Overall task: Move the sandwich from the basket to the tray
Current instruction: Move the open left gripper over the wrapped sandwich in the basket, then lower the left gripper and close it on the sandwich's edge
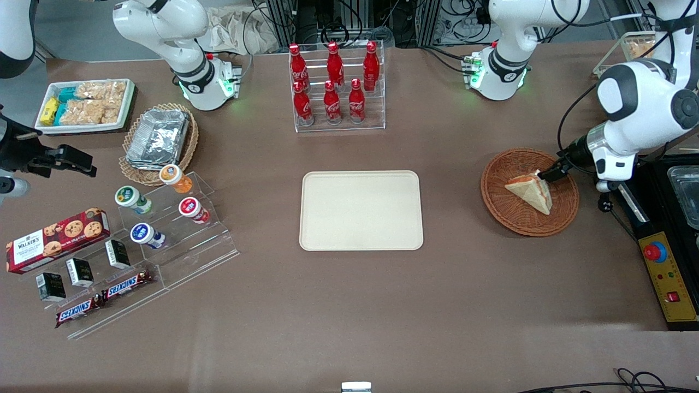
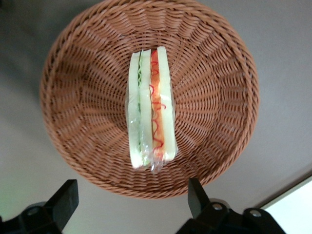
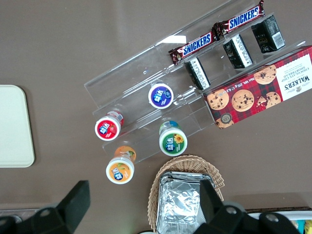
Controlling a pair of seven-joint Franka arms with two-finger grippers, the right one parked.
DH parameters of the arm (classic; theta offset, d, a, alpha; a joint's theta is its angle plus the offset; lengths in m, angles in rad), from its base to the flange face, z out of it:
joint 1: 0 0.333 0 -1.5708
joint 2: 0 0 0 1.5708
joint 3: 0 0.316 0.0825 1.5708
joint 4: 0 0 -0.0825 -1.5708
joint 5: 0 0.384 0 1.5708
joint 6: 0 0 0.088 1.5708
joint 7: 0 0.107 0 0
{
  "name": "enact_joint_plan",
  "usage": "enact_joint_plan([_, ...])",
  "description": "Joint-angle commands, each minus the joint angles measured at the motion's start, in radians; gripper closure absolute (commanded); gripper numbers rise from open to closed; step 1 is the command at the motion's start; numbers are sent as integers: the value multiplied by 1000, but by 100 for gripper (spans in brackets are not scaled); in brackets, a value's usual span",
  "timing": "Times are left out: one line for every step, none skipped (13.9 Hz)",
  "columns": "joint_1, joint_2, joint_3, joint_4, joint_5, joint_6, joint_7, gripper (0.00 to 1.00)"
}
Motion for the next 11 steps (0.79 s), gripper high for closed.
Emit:
enact_joint_plan([-2,67,15,1,-74,66,-20,0])
enact_joint_plan([-2,93,15,-9,-81,95,-20,0])
enact_joint_plan([-2,114,15,-12,-86,112,-20,0])
enact_joint_plan([-2,131,15,-13,-107,117,-20,0])
enact_joint_plan([-2,140,15,-13,-130,117,-18,0])
enact_joint_plan([0,153,17,-13,-143,118,-17,0])
enact_joint_plan([-2,163,20,-12,-144,117,-17,0])
enact_joint_plan([-2,183,20,-10,-147,118,-15,0])
enact_joint_plan([-2,206,20,-7,-169,127,-12,0])
enact_joint_plan([-2,222,20,-7,-193,147,-6,0])
enact_joint_plan([-2,235,20,-7,-213,152,-6,0])
